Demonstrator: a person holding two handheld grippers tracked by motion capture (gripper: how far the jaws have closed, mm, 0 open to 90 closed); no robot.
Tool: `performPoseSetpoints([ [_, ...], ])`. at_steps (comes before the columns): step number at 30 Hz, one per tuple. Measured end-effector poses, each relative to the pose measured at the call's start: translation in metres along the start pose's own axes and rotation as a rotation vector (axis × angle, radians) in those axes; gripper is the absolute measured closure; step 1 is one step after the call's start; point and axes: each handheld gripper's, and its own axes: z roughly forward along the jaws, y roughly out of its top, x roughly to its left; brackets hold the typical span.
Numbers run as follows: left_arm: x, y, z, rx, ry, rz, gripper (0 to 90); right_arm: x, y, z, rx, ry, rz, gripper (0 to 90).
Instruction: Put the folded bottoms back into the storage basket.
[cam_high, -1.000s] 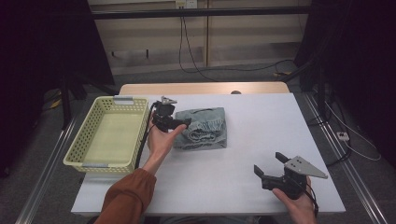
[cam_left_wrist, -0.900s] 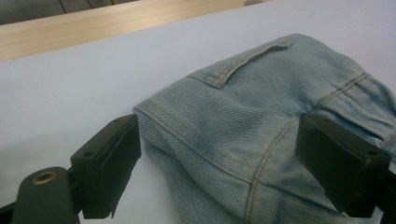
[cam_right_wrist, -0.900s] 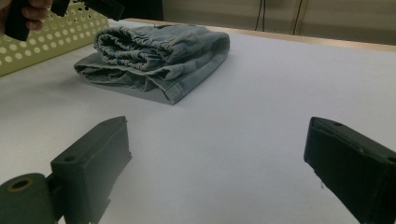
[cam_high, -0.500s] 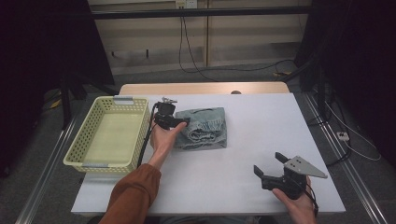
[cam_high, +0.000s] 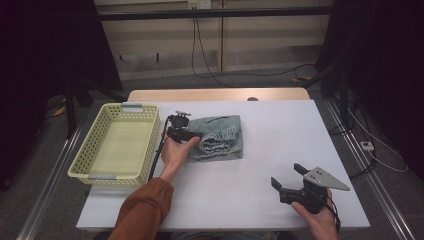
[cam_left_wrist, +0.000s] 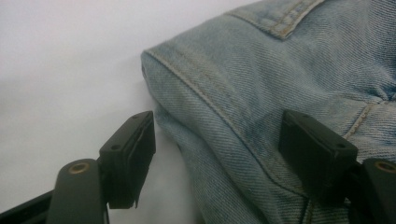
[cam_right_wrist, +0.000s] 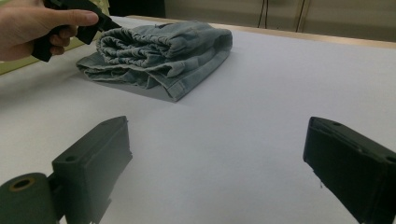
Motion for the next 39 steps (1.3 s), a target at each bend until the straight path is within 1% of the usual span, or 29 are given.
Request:
performPoseSetpoints([
  [1, 0.0030, -0.0003, 0.0006, 0.013, -0.018, -0.025, 27.2, 0.0001, 0.0000, 0.0001, 0.000, 0.000, 0.002, 7.5],
  [2, 0.0030, -0.0003, 0.0006, 0.013, -0.018, -0.025, 27.3, 0.0001, 0.0000, 0.0001, 0.000, 0.000, 0.002, 7.5],
  [3, 0.0038, -0.0014, 0.0014, 0.020, -0.028, -0.059, 27.3, 0.0002, 0.0000, 0.0002, 0.000, 0.000, 0.000, 7.5],
  [4, 0.0038, -0.0014, 0.0014, 0.020, -0.028, -0.059, 27.2, 0.0001, 0.0000, 0.0002, 0.001, 0.001, -0.002, 7.5],
  [5, 0.0037, -0.0027, 0.0022, 0.018, -0.032, -0.072, 27.2, 0.0001, 0.0000, 0.0002, 0.001, 0.001, -0.002, 7.5],
  [6, 0.0027, -0.0034, 0.0022, 0.015, -0.028, -0.068, 26.9, 0.0001, -0.0001, 0.0005, 0.001, 0.002, -0.003, 7.5],
  [7, 0.0026, -0.0032, 0.0022, 0.018, -0.029, -0.074, 27.1, 0.0001, 0.0000, 0.0012, 0.004, 0.000, 0.000, 7.5],
  [9, 0.0021, -0.0017, 0.0019, 0.037, -0.037, -0.081, 27.6, 0.0004, 0.0000, 0.0019, 0.008, -0.001, -0.001, 7.5],
  [10, 0.0021, -0.0017, 0.0019, 0.037, -0.037, -0.081, 28.9, 0.0004, 0.0000, 0.0019, 0.008, -0.001, -0.001, 7.5],
  [11, 0.0019, -0.0016, 0.0014, 0.042, -0.046, -0.087, 28.9, 0.0010, 0.0002, 0.0019, 0.009, 0.000, -0.003, 7.5],
  [12, 0.0011, -0.0012, 0.0008, 0.051, -0.055, -0.086, 31.2, 0.0013, 0.0002, 0.0017, 0.008, 0.001, -0.005, 7.5],
  [13, 0.0007, -0.0005, 0.0000, 0.068, -0.084, -0.089, 37.0, 0.0014, 0.0001, 0.0018, 0.009, 0.003, -0.007, 7.6],
  [14, 0.0007, -0.0003, -0.0002, 0.074, -0.093, -0.088, 39.3, 0.0015, 0.0001, 0.0021, 0.009, 0.002, -0.003, 7.6],
  [15, 0.0007, -0.0003, -0.0002, 0.074, -0.093, -0.088, 41.3, 0.0015, 0.0001, 0.0021, 0.009, 0.002, -0.003, 7.6],
  [16, 0.0011, -0.0003, -0.0003, 0.077, -0.104, -0.092, 41.3, 0.0014, 0.0001, 0.0022, 0.009, 0.003, -0.002, 7.6],
  [17, 0.0011, -0.0004, -0.0004, 0.078, -0.108, -0.096, 44.3, 0.0015, 0.0002, 0.0021, 0.009, 0.003, -0.004, 7.6],
  [19, 0.0012, -0.0001, -0.0006, 0.085, -0.121, -0.099, 45.6, 0.0015, 0.0002, 0.0019, 0.009, 0.005, -0.007, 7.6],
  [20, 0.0013, 0.0007, -0.0003, 0.094, -0.138, -0.105, 49.4, 0.0013, 0.0003, 0.0020, 0.008, 0.004, -0.008, 7.6],
  [21, 0.0013, 0.0007, -0.0003, 0.094, -0.138, -0.105, 51.5, 0.0013, 0.0003, 0.0020, 0.008, 0.004, -0.008, 7.6],
  [24, 0.0008, 0.0002, 0.0006, 0.100, -0.184, -0.109, 59.8, 0.0014, 0.0005, 0.0027, 0.008, 0.002, -0.003, 7.6],
  [25, 0.0008, 0.0002, 0.0006, 0.100, -0.184, -0.109, 63.6, 0.0014, 0.0005, 0.0027, 0.008, 0.002, -0.003, 7.6],
  [26, 0.0013, -0.0003, 0.0010, 0.101, -0.200, -0.119, 63.6, 0.0016, 0.0005, 0.0028, 0.009, 0.003, -0.003, 7.6],
  [27, 0.0015, -0.0005, 0.0011, 0.101, -0.212, -0.119, 67.2, 0.0018, 0.0005, 0.0029, 0.010, 0.002, -0.003, 7.6],
  [28, 0.0010, 0.0004, 0.0004, 0.105, -0.213, -0.105, 70.1, 0.0015, 0.0004, 0.0031, 0.011, 0.003, -0.005, 7.6],
  [29, 0.0010, 0.0004, 0.0004, 0.105, -0.213, -0.105, 70.8, 0.0015, 0.0004, 0.0031, 0.011, 0.003, -0.005, 7.6],
  [31, -0.0016, 0.0003, -0.0006, 0.094, -0.197, -0.080, 71.3, 0.0016, 0.0004, 0.0029, 0.011, 0.003, -0.004, 7.7],
  [34, -0.0004, 0.0006, -0.0013, 0.091, -0.204, -0.081, 72.5, 0.0005, 0.0003, 0.0019, 0.009, 0.000, -0.003, 7.7],
  [37, -0.0010, 0.0014, -0.0029, 0.084, -0.200, -0.069, 73.1, 0.0003, 0.0002, 0.0015, 0.008, 0.001, -0.002, 7.8],
  [39, 0.0005, 0.0026, -0.0043, 0.088, -0.213, -0.056, 73.4, 0.0005, 0.0002, 0.0013, 0.008, 0.000, -0.001, 7.8],
])
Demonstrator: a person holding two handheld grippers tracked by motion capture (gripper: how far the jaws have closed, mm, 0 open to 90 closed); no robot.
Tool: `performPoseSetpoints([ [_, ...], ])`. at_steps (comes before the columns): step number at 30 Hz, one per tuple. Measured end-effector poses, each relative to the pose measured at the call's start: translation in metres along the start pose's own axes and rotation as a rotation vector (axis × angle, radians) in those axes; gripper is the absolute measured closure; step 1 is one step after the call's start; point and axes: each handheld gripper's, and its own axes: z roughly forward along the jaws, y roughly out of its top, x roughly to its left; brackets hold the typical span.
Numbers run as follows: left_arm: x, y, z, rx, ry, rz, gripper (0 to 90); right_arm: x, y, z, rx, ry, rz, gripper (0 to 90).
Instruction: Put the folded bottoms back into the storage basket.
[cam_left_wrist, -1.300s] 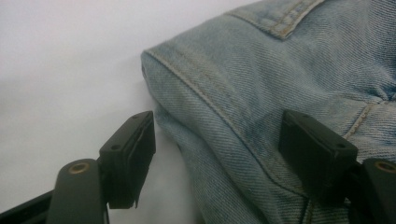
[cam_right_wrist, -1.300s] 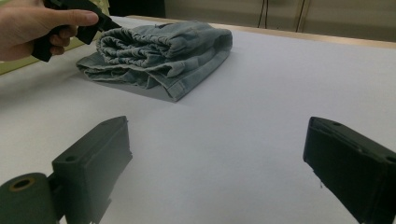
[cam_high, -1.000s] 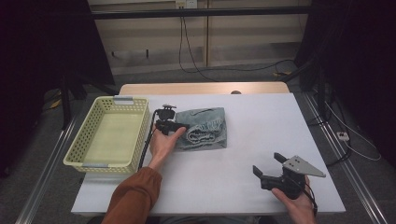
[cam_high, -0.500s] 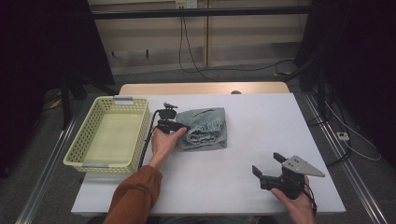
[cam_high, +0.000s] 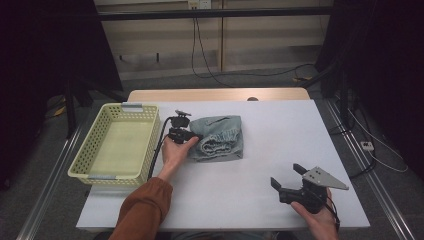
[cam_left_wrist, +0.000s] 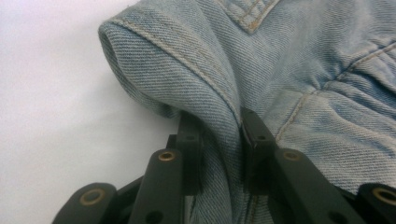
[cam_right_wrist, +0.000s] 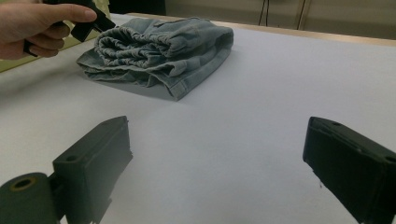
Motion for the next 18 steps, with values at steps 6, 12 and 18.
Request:
performPoseSetpoints([
  [6, 0.003, 0.001, -0.005, -0.013, -0.034, -0.001, 74.0, 0.000, 0.000, 0.000, -0.001, -0.001, 0.002, 7.8],
  [12, -0.005, 0.004, -0.013, -0.050, -0.020, 0.032, 74.5, 0.000, 0.000, 0.000, 0.000, 0.002, 0.001, 7.7],
  [18, -0.012, 0.007, -0.022, -0.092, -0.011, 0.045, 74.8, 0.001, 0.000, -0.001, -0.001, 0.003, 0.000, 7.8],
])
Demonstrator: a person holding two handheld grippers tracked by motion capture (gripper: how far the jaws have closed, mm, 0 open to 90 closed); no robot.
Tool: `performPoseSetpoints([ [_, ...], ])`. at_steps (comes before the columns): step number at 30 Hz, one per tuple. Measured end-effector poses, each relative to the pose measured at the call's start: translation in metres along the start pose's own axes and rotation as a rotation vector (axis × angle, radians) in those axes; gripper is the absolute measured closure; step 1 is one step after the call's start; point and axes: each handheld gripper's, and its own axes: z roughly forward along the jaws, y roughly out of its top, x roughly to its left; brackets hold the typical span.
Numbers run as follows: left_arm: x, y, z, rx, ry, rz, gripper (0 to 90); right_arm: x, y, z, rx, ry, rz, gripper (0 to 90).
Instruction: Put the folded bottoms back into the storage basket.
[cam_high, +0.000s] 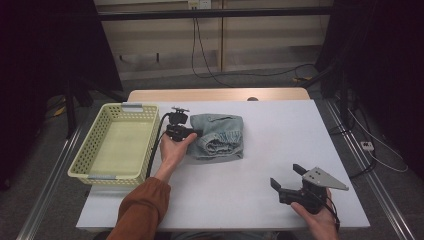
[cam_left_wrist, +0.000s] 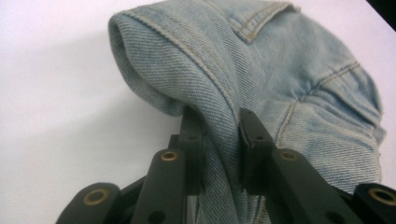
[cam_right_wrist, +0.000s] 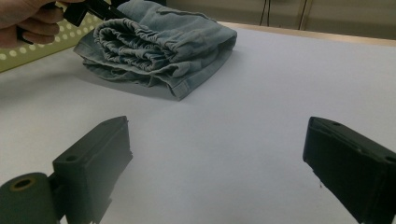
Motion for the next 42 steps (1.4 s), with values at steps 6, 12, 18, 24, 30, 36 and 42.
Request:
performPoseSetpoints([
  [6, -0.004, 0.004, -0.008, -0.036, -0.005, 0.018, 75.1, -0.001, 0.000, -0.001, -0.003, -0.003, 0.003, 7.8],
  [12, -0.011, 0.008, -0.018, -0.065, 0.005, 0.061, 75.2, -0.001, 0.000, -0.001, -0.003, -0.002, 0.002, 7.8],
  [18, -0.016, 0.011, -0.029, -0.101, 0.007, 0.094, 75.4, -0.001, 0.000, -0.001, -0.002, -0.002, 0.004, 7.8],
  [24, -0.017, 0.012, -0.037, -0.125, 0.032, 0.101, 75.5, -0.001, 0.000, -0.001, -0.003, -0.002, 0.002, 7.8],
  [30, -0.021, 0.013, -0.047, -0.161, 0.031, 0.147, 75.6, -0.001, 0.000, -0.001, -0.002, -0.002, 0.002, 7.8],
  [36, -0.022, 0.016, -0.061, -0.178, 0.033, 0.183, 75.8, -0.001, 0.000, -0.001, -0.002, -0.003, 0.005, 7.8],
  [42, -0.025, 0.015, -0.072, -0.204, 0.042, 0.177, 75.8, -0.001, 0.000, -0.001, 0.000, -0.005, 0.006, 7.6],
])
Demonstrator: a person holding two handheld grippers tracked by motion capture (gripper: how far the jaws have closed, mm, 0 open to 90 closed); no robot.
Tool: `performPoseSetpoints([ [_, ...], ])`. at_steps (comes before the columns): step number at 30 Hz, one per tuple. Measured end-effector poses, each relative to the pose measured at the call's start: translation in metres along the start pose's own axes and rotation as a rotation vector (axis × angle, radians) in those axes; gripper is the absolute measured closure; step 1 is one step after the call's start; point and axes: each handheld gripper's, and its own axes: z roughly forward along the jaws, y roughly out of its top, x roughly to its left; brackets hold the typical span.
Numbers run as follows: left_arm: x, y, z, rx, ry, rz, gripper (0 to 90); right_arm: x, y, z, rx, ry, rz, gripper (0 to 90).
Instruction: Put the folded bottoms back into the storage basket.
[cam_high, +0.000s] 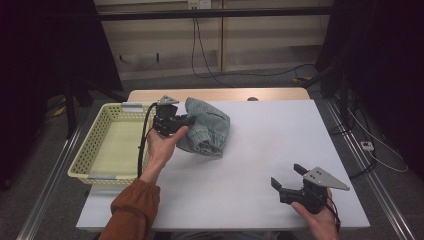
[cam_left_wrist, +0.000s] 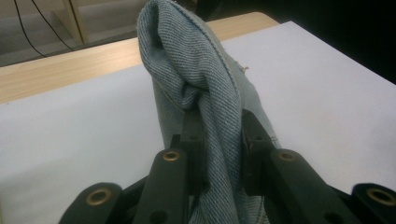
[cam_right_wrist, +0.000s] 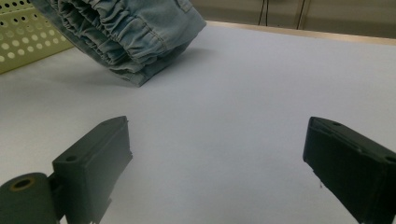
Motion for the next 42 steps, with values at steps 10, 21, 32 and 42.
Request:
performPoseSetpoints([
  [10, -0.007, 0.004, -0.017, -0.026, 0.015, 0.053, 76.0, 0.000, 0.000, 0.000, -0.001, -0.002, 0.002, 7.6],
  [21, -0.015, 0.007, -0.036, -0.031, 0.046, 0.114, 76.3, 0.000, 0.000, 0.000, 0.000, -0.001, 0.002, 7.6],
  [32, -0.018, 0.010, -0.058, -0.058, 0.040, 0.142, 76.4, 0.000, 0.000, 0.000, -0.003, -0.003, -0.001, 7.5],
  [42, -0.015, 0.013, -0.074, -0.087, 0.049, 0.138, 76.4, 0.000, 0.000, -0.001, -0.005, -0.001, -0.001, 7.5],
])
